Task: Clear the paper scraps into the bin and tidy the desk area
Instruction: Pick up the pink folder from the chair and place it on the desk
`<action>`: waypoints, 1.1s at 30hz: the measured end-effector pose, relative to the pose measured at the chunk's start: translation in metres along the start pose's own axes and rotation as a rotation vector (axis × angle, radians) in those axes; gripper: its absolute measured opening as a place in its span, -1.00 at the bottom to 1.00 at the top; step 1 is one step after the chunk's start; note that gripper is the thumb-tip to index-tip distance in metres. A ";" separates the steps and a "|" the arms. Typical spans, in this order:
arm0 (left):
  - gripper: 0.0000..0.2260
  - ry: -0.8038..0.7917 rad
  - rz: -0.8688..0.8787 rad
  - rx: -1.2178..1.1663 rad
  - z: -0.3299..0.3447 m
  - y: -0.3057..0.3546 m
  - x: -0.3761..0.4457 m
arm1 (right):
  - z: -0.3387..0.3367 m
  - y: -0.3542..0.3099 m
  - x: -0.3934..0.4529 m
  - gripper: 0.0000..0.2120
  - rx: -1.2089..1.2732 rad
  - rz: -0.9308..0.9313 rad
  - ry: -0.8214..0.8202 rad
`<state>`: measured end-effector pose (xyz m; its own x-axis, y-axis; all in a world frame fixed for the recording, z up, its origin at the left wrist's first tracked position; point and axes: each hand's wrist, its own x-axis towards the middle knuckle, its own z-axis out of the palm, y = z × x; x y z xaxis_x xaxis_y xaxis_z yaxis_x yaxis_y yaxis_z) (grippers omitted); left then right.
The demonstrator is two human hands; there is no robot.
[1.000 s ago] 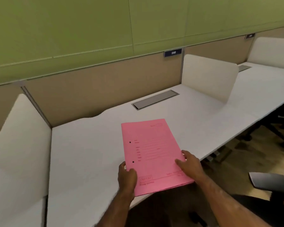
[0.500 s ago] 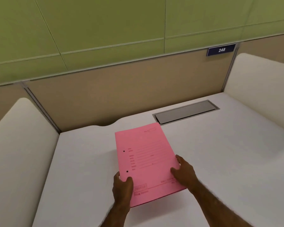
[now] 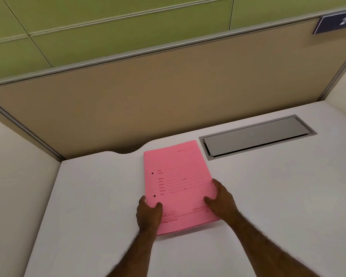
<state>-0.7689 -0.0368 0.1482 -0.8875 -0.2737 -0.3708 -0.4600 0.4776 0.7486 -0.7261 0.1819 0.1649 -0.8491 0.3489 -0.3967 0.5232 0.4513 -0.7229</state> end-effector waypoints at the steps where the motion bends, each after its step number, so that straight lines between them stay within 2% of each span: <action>1: -0.50 0.009 -0.001 0.024 0.005 0.002 0.009 | 0.002 -0.001 0.009 -0.30 -0.002 0.003 -0.004; 9: -0.51 0.074 0.057 0.197 0.035 0.007 0.056 | 0.020 0.006 0.053 -0.29 -0.039 -0.028 0.049; 16: -0.45 0.084 0.089 0.374 0.036 0.008 0.054 | 0.027 0.011 0.051 -0.20 -0.154 -0.051 0.055; 20: -0.49 0.034 0.270 0.480 0.019 0.000 0.031 | 0.024 0.011 0.024 -0.23 -0.227 -0.133 0.096; 23: -0.41 -0.004 0.408 0.590 0.002 -0.006 0.005 | 0.023 0.010 -0.008 -0.30 -0.218 -0.259 0.171; 25: -0.41 0.001 0.509 0.670 -0.012 -0.010 -0.017 | 0.024 0.011 -0.032 -0.28 -0.227 -0.322 0.202; 28: -0.40 0.043 0.670 0.758 -0.036 -0.019 -0.053 | 0.027 0.013 -0.075 -0.16 -0.384 -0.346 0.196; 33: -0.36 0.110 0.792 0.769 -0.075 -0.041 -0.120 | 0.030 0.020 -0.155 -0.18 -0.608 -0.439 0.251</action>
<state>-0.6412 -0.0861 0.2040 -0.9485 0.2837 0.1410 0.3078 0.9307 0.1975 -0.5866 0.1120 0.1947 -0.9831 0.1776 0.0453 0.1542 0.9350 -0.3193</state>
